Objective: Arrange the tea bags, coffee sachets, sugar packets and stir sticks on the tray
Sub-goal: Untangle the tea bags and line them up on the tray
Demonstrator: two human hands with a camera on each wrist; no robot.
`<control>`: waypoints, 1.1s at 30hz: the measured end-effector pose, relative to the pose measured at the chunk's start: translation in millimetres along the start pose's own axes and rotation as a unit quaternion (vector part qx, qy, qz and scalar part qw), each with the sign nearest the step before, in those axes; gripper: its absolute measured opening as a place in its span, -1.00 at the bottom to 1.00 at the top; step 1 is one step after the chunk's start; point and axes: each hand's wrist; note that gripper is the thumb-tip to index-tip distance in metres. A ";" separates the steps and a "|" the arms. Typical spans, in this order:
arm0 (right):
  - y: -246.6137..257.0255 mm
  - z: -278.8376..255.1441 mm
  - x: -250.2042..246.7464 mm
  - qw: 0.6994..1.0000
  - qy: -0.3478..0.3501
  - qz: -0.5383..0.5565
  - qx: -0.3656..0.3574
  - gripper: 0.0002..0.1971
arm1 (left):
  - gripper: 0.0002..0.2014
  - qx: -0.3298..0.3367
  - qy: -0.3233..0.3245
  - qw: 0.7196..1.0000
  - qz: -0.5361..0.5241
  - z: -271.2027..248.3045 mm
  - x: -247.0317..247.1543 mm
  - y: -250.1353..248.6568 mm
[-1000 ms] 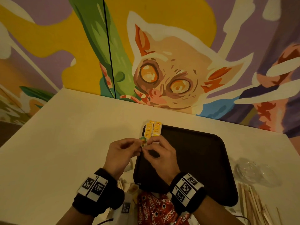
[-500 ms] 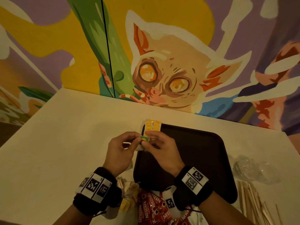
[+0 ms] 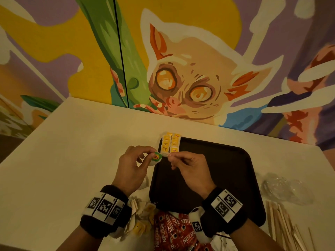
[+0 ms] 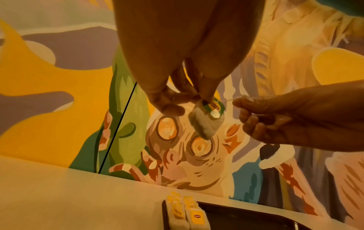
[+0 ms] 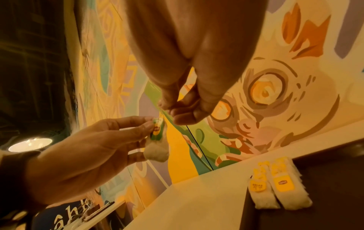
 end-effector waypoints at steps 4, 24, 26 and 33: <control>1.4 1.0 -2.4 0.999 0.018 0.024 0.019 -0.73 | -0.78 0.008 0.000 1.000 -0.002 -0.1 4.0 -1.1; 19.3 -0.8 -3.8 0.966 0.042 -0.218 -0.135 -0.83 | -0.88 0.075 0.063 0.988 0.119 -1.5 6.6 4.7; 23.4 0.9 -7.4 0.949 0.069 -0.258 -0.166 -0.83 | -0.86 0.082 0.085 0.987 0.112 -1.4 6.6 3.8; 25.7 10.6 -9.1 0.992 0.069 -0.091 -0.045 -0.79 | -0.87 0.076 0.118 0.989 -0.040 0.5 3.2 -1.8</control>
Point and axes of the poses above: each hand's wrist, its own z-axis towards the middle knuckle, its own x-axis out of the palm, y = z × x, and after that the axes turned 3 degrees about -x, right-handed
